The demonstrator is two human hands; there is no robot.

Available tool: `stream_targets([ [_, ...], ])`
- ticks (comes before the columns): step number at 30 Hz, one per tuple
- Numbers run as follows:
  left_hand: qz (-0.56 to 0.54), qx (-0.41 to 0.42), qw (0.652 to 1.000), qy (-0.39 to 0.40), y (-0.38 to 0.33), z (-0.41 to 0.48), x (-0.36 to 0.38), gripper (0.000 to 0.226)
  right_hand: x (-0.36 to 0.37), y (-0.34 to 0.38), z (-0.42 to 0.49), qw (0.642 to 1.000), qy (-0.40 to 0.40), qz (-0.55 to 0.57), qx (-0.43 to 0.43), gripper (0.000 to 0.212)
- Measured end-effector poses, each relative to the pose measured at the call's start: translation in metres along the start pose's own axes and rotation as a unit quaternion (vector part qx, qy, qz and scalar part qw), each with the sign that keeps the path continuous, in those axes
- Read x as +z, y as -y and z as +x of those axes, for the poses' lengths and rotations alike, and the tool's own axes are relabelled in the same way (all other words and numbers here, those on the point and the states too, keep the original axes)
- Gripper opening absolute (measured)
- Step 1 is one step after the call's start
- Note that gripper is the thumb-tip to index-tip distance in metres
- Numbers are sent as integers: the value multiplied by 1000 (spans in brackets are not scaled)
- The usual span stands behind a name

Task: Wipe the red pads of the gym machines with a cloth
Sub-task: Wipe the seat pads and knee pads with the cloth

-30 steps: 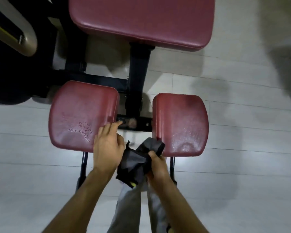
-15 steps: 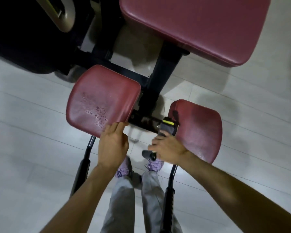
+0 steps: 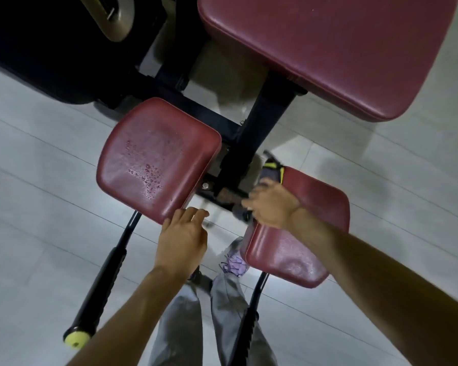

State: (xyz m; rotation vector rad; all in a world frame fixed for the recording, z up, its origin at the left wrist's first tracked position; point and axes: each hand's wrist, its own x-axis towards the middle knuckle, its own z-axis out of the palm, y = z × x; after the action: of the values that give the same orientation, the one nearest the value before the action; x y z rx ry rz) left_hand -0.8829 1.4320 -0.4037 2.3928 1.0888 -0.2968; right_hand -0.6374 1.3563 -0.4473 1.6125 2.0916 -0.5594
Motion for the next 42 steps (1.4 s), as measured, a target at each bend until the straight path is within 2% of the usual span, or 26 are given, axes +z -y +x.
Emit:
stream_targets([
  [2, 6, -16, 1000, 8, -3, 5, 3, 41, -7, -7, 7, 998, -3, 4, 66, 21],
  [4, 10, -23, 1000, 18, -6, 8, 5, 40, -4, 20, 9, 996, 10, 31, 79, 24],
  [8, 8, -30, 999, 31, -10, 12, 6, 38, 18, 87, -5, 994, 58, 78, -51, 28],
  [12, 20, -12, 998, 53, -16, 14, -3, 39, 11, 50, -8, 988, 38, 107, -102, 25],
  [17, 10, -12, 999, 52, -19, 24, -7, 38, -14, -53, 14, 997, -8, 48, 57, 23],
  [20, 9, -17, 998, 53, -23, 29, -2, 37, -15, -48, 20, 991, -9, 57, 119, 25],
  [22, 9, -16, 999, 50, -27, 32, 2, 36, -8, -19, 16, 993, -13, 69, 93, 25],
  [25, 9, -7, 999, 37, -35, 34, 7, 35, 4, 21, 2, 994, 6, 101, -27, 26],
  [28, 15, 5, 999, 40, -38, 35, 12, 36, 7, 2, -1, 987, -14, 141, -73, 25],
  [30, 10, 6, 999, 46, -40, 37, 16, 33, 3, -30, 8, 987, -24, 152, -33, 25],
  [33, -9, 4, 999, 52, -45, 40, 21, 22, -8, -70, 13, 976, -58, 185, 96, 25],
  [36, -41, 7, 998, 55, -55, 43, 27, 20, -9, -81, 2, 923, -82, 306, 220, 36],
  [38, -57, 5, 997, 58, -65, 42, 30, 24, -2, -84, -5, 896, -103, 343, 263, 39],
  [42, -62, -9, 994, 91, -88, 45, 36, 35, 19, -96, -26, 847, -137, 397, 326, 23],
])
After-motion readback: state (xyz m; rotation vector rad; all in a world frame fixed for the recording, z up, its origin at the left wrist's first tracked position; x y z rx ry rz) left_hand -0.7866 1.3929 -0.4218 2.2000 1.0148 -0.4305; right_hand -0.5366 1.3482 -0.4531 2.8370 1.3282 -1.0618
